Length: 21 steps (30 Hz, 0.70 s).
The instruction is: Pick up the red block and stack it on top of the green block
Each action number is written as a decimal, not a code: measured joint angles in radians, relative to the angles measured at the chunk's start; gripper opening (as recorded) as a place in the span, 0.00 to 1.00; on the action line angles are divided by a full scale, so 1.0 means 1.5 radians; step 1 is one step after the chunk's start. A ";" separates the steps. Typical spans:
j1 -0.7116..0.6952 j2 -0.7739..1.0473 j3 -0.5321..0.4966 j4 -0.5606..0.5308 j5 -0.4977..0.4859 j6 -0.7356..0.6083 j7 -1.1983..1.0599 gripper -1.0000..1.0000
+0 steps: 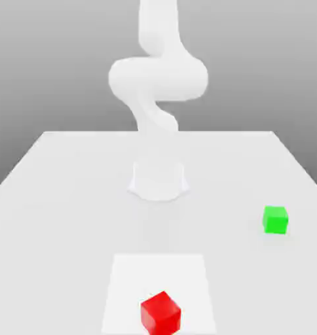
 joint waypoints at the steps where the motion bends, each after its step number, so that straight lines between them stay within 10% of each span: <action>1: -0.015 0.026 0.014 -0.003 -0.008 0.009 0.029 0.50; 21: -0.151 0.508 0.136 -0.068 -0.133 0.170 0.553 0.50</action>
